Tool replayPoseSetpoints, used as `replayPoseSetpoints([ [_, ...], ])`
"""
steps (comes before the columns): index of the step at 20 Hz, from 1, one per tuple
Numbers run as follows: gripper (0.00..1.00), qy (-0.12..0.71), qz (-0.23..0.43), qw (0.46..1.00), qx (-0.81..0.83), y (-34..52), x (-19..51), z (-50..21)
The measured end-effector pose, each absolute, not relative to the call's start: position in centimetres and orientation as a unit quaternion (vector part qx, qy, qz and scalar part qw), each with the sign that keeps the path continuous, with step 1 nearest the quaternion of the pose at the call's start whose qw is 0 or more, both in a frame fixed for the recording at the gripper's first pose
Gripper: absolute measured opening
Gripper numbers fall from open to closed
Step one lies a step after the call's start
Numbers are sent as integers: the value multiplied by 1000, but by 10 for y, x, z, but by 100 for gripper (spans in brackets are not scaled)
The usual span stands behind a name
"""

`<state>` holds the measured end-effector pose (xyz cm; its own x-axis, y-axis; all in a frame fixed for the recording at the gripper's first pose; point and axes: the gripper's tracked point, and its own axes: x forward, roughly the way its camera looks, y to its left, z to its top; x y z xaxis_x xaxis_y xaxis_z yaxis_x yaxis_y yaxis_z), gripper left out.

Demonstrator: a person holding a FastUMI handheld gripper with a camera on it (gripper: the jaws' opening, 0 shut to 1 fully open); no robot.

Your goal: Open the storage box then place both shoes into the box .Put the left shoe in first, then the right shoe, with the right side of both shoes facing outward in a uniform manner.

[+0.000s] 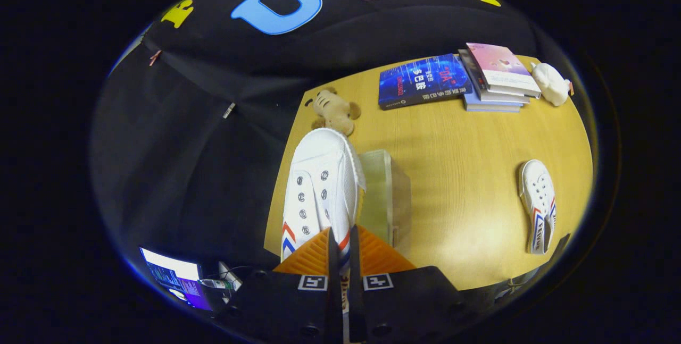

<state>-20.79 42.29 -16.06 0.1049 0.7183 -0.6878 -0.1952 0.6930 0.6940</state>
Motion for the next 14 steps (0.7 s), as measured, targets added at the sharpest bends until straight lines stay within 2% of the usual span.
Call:
replayPoseSetpoints([
  [6, 9, 630, 306, 682, 209, 480, -237, -193],
  [14, 10, 661, 284, 665, 199, 509, -248, -224],
])
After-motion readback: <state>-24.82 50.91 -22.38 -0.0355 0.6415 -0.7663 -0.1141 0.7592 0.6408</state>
